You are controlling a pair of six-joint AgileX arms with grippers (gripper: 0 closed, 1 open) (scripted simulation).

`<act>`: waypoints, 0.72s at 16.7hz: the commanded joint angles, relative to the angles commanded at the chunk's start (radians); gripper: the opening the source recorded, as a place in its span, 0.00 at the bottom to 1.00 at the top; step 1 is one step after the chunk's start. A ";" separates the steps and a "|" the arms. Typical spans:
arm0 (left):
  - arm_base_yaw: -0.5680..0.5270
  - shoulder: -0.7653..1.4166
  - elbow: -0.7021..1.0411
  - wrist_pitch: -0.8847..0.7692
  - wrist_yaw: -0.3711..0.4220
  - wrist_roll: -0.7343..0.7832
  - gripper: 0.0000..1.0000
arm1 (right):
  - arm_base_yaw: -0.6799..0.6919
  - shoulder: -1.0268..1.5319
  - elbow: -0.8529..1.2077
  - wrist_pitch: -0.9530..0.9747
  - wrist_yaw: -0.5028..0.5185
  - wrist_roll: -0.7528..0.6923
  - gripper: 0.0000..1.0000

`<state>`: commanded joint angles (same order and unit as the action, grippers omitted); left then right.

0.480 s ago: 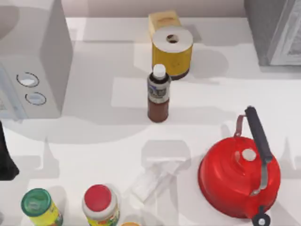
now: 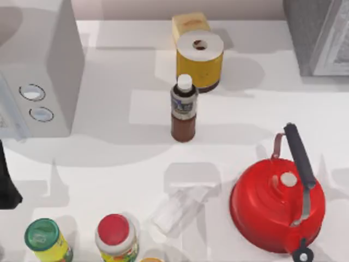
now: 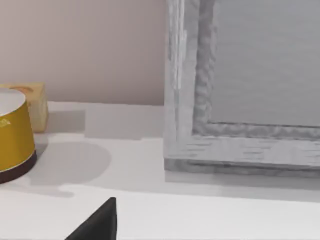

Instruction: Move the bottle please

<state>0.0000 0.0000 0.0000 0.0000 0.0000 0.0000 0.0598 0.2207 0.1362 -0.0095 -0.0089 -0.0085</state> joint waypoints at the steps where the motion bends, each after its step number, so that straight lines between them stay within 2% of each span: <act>1: 0.000 0.000 0.000 0.000 0.000 0.000 1.00 | 0.016 0.074 0.044 -0.001 0.000 -0.001 1.00; 7: 0.000 0.000 0.000 0.000 0.000 0.000 1.00 | 0.148 0.598 0.365 -0.008 -0.001 -0.023 1.00; 12: 0.000 0.000 0.000 0.000 0.000 0.000 1.00 | 0.308 1.024 0.628 -0.017 -0.045 -0.072 1.00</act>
<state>0.0000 0.0000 0.0000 0.0000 0.0000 0.0000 0.3675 1.2443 0.7643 -0.0266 -0.0543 -0.0808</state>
